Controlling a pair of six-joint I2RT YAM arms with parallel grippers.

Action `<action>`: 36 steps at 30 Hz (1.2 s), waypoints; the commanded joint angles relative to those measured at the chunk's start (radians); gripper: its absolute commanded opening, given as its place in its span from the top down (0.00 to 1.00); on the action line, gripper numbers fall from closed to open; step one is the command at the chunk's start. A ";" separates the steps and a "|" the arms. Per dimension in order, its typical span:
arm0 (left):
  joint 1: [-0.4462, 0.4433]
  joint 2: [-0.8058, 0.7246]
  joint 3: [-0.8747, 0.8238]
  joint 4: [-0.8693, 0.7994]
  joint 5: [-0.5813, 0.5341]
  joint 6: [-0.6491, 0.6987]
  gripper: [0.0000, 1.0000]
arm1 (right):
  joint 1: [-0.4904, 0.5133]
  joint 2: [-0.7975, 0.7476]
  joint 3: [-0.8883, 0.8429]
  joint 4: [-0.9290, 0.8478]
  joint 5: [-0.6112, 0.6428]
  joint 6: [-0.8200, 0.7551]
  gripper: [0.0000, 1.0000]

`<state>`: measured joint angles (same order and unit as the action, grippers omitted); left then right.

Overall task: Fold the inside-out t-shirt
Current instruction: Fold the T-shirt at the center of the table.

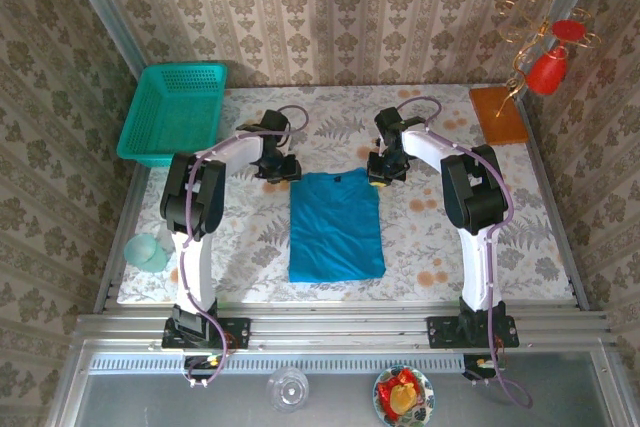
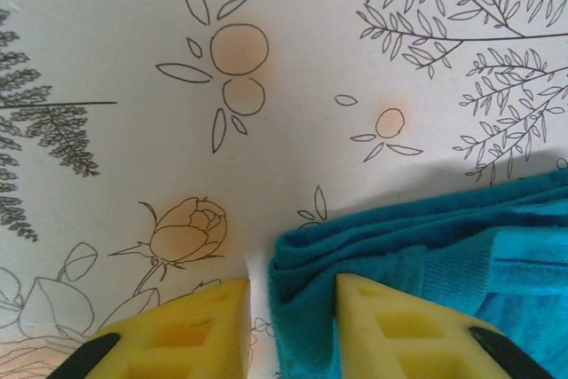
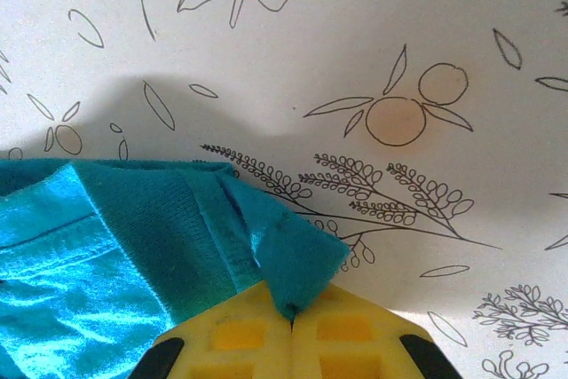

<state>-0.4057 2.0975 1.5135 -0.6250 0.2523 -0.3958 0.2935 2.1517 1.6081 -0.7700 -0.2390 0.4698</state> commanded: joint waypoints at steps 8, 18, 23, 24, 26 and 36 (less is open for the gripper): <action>-0.087 0.073 -0.001 -0.007 0.024 -0.001 0.75 | 0.004 -0.007 -0.014 -0.040 0.015 -0.011 1.00; -0.098 0.091 0.005 -0.026 0.004 -0.009 0.88 | 0.003 -0.001 -0.018 -0.031 0.010 -0.010 1.00; -0.087 0.072 -0.006 -0.014 -0.005 -0.011 1.00 | 0.001 -0.009 -0.022 -0.026 0.022 -0.007 1.00; -0.082 0.057 -0.013 -0.004 -0.010 -0.011 1.00 | 0.001 -0.013 -0.026 -0.021 0.028 -0.007 1.00; -0.069 0.024 -0.029 0.014 -0.023 -0.010 1.00 | 0.001 -0.029 -0.038 -0.006 0.041 -0.002 1.00; 0.022 -0.145 -0.101 0.131 -0.002 0.013 1.00 | -0.019 -0.142 -0.130 0.187 0.077 0.007 1.00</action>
<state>-0.4068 2.0327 1.4361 -0.5381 0.2443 -0.4026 0.2886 2.0766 1.4994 -0.6613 -0.2134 0.4709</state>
